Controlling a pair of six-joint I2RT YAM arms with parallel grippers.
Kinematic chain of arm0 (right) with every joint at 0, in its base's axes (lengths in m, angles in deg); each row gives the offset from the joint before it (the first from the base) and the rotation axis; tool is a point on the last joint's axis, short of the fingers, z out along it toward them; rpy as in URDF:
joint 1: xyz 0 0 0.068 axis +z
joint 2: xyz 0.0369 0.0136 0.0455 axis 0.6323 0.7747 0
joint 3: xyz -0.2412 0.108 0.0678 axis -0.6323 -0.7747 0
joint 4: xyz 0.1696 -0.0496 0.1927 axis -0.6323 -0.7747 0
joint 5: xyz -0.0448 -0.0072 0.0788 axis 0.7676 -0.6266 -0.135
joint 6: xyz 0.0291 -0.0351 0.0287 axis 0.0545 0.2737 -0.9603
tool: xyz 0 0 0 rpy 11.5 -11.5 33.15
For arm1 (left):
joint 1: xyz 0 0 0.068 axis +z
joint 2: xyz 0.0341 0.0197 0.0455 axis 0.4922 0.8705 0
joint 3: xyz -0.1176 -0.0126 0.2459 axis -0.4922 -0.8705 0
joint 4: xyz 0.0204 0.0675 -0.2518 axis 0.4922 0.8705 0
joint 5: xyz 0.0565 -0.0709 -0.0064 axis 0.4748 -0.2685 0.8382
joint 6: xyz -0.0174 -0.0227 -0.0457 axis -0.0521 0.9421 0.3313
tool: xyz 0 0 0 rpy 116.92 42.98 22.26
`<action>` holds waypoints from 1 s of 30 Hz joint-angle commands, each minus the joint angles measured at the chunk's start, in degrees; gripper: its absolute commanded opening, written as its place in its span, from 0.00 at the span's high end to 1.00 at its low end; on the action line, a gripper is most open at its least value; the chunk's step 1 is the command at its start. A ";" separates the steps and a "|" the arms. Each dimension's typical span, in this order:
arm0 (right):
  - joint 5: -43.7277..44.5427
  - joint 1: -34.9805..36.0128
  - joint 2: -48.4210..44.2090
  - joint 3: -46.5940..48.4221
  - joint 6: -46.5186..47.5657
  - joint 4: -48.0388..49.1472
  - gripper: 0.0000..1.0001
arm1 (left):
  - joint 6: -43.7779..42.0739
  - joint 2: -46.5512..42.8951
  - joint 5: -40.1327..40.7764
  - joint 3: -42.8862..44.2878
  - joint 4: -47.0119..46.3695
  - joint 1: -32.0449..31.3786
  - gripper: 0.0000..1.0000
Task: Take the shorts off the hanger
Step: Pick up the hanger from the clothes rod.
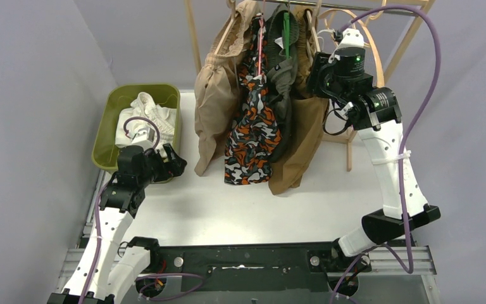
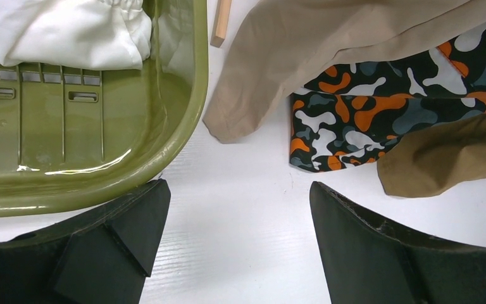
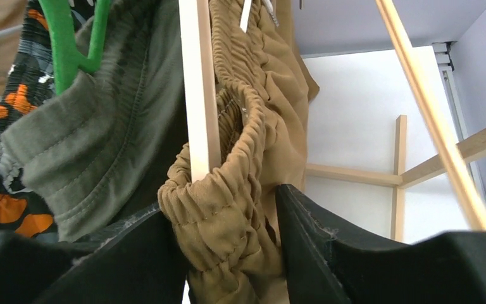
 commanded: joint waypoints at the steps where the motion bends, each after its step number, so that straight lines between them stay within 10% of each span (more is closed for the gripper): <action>1: 1.50 -0.28 0.42 2.16 3.53 1.54 0.55 | -0.98 0.05 -1.19 0.26 -4.02 -0.09 0.18; 8: 4.12 -0.14 -5.92 -8.38 4.77 13.41 0.99 | -1.11 1.07 -2.82 0.07 -4.91 -0.02 0.18; 15: 4.76 -0.19 -14.43 -22.73 12.20 37.36 1.00 | -1.24 1.74 -4.69 -0.22 -5.80 -0.01 0.18; 30: 3.14 -0.13 -16.54 -18.44 13.09 35.62 1.00 | -1.33 2.65 -5.54 -0.22 -5.91 -0.01 0.18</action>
